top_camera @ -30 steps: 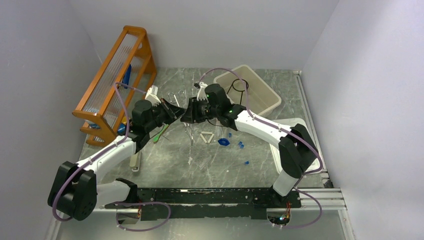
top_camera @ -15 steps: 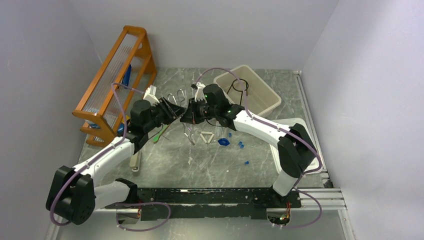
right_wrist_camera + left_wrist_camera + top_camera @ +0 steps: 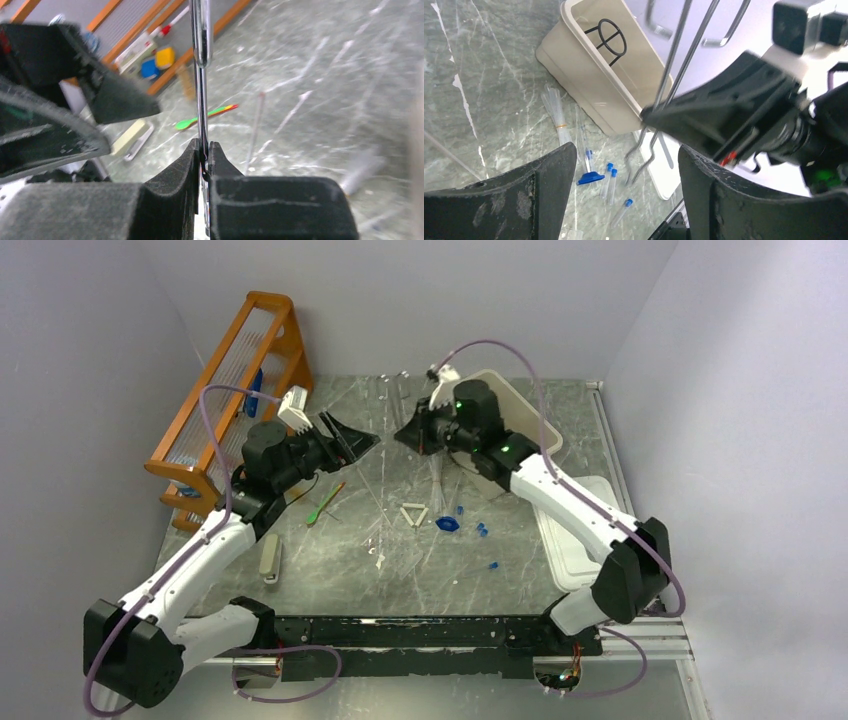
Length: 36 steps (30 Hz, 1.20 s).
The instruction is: Organize the chemistry lab equipment
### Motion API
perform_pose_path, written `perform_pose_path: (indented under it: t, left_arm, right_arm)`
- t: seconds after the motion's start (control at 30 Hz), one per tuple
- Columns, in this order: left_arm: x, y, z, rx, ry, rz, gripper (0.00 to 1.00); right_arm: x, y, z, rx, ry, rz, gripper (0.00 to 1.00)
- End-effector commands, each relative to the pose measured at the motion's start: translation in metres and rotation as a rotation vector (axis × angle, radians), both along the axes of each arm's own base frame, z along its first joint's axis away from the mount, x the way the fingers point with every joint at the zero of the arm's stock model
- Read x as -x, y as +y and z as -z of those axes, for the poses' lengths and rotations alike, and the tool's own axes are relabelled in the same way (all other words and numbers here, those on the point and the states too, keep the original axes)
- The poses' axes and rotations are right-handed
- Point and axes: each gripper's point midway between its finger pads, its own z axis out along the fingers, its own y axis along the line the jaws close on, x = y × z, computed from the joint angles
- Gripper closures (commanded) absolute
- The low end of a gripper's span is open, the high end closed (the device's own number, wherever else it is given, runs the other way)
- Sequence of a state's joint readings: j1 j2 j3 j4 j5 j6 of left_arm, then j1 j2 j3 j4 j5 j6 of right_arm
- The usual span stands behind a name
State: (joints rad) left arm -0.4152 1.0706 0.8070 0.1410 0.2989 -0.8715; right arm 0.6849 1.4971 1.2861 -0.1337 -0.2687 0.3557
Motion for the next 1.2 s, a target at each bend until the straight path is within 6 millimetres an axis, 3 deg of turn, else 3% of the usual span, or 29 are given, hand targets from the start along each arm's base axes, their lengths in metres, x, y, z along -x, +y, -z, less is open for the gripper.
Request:
perform_pose_path:
  t: [0.0,0.23,0.43,0.53,0.67,1.17]
  left_arm:
    - [0.007,0.008,-0.009,-0.095,-0.053,-0.001,0.21]
    - [0.013,0.031,0.001,-0.262,-0.066,-0.055,0.22]
    - [0.018,0.042,0.010,-0.339,-0.062,-0.068,0.22]
    - [0.018,0.044,0.016,-0.358,-0.048,-0.070,0.23]
    - [0.019,0.043,0.024,-0.360,-0.029,-0.062,0.23]
    - [0.017,0.038,0.031,-0.350,-0.002,-0.048,0.25]
  right_arm:
    - [-0.038,-0.058,-0.031,0.056,-0.093,0.140,1.00]
    - [-0.086,-0.153,-0.031,0.313,-0.178,0.336,1.00]
    - [-0.107,-0.192,0.004,0.559,-0.230,0.311,1.00]
    - [-0.114,-0.192,0.020,0.582,-0.198,0.245,1.00]
    - [-0.113,-0.187,0.055,0.587,-0.123,0.156,1.00]
    - [-0.109,-0.187,0.153,0.603,0.095,0.036,1.00]
